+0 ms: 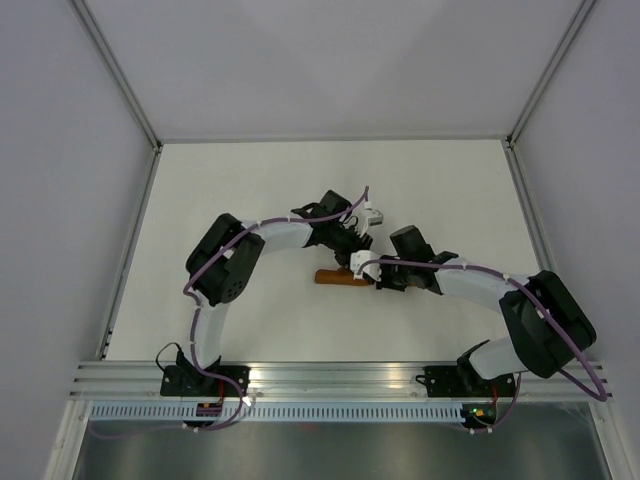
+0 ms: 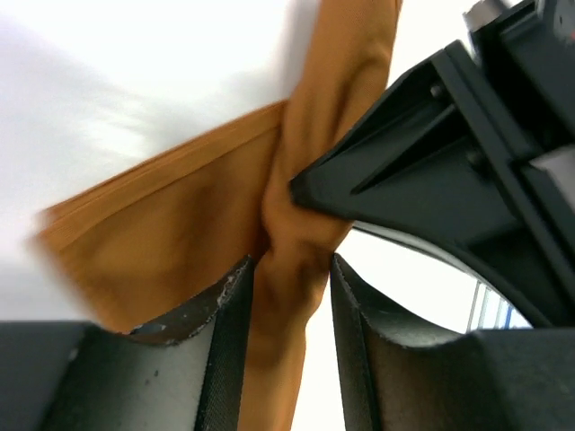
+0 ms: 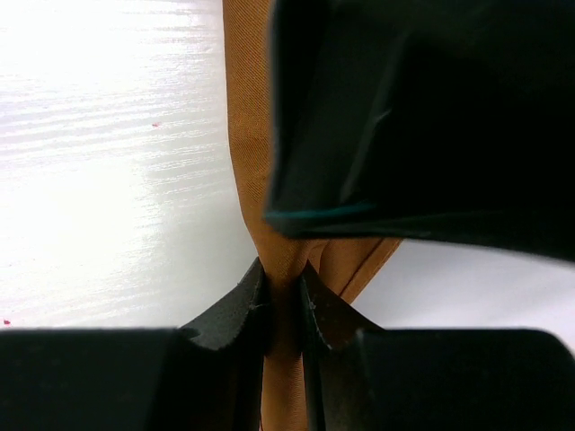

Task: Fold the napkin, place the utensils inside, and roll it up
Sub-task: Roll the napkin with the utensil

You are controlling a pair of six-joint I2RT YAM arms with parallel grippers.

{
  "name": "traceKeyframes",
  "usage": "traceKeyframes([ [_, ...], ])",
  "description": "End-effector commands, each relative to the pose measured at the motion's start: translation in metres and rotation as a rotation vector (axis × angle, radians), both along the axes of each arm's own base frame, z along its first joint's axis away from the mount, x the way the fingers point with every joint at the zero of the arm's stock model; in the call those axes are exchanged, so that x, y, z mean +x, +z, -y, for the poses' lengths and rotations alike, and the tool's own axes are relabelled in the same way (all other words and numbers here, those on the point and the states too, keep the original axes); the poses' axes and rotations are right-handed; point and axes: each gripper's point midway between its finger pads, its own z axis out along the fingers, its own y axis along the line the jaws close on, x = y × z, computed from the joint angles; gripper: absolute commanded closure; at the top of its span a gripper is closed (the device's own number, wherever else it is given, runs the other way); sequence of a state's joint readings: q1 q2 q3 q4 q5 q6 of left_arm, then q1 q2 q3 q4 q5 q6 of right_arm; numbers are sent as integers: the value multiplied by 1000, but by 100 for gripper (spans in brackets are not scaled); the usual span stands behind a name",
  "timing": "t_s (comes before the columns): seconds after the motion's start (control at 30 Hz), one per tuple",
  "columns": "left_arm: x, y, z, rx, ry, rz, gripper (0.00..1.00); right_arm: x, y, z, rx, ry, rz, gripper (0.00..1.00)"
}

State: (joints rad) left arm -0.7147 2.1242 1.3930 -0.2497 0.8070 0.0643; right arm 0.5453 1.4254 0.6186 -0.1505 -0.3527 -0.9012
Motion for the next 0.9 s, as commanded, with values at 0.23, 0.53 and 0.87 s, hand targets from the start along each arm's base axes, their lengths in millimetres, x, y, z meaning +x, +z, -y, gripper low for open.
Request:
traceKeyframes([
  [0.23, 66, 67, -40, -77, 298, 210, 53, -27, -12, 2, -61, 64, -227, 86],
  [0.53, 73, 95, -68, -120, 455, 391, 50, -22, -15, 7, -82, 78, -448, 86],
  [0.87, 44, 95, -85, -186, 487, 485, 48, -18, -37, 16, -118, 76, -768, 86],
])
